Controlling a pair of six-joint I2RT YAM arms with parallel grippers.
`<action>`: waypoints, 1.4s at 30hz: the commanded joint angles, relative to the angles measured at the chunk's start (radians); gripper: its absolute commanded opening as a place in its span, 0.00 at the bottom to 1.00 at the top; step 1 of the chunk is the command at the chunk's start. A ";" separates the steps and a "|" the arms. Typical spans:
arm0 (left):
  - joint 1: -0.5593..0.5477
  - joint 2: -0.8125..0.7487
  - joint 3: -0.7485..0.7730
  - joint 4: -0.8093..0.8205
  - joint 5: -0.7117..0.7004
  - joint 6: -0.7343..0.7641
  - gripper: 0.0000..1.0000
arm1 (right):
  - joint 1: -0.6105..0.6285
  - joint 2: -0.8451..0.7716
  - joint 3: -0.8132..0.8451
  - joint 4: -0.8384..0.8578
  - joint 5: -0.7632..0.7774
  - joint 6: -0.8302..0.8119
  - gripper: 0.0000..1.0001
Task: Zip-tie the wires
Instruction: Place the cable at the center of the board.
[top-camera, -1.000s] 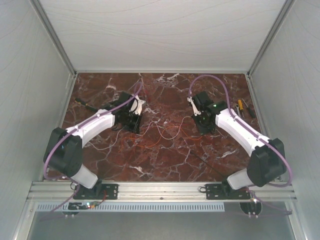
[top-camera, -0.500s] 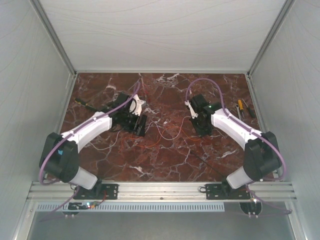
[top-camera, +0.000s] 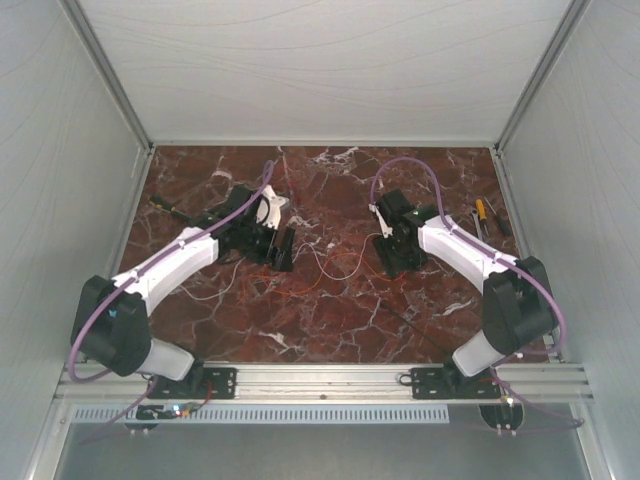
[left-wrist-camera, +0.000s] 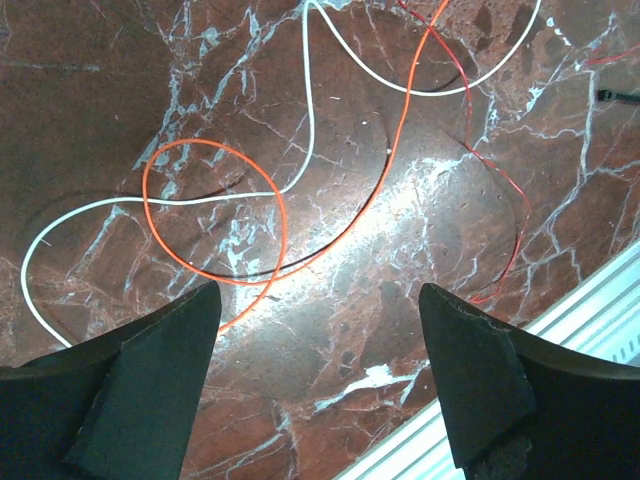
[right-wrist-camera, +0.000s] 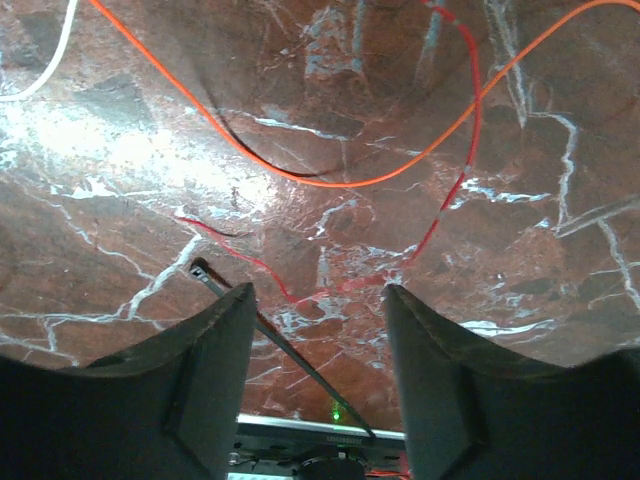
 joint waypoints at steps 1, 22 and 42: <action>-0.030 -0.050 0.047 0.024 0.006 -0.045 0.80 | -0.006 0.008 0.018 0.003 0.075 0.020 0.61; -0.395 -0.089 -0.088 -0.042 -0.018 -0.304 0.61 | -0.128 -0.113 0.077 -0.016 0.021 0.272 0.98; -0.431 0.085 -0.177 0.227 -0.109 -0.518 0.39 | -0.131 -0.261 -0.018 0.063 -0.149 0.320 0.98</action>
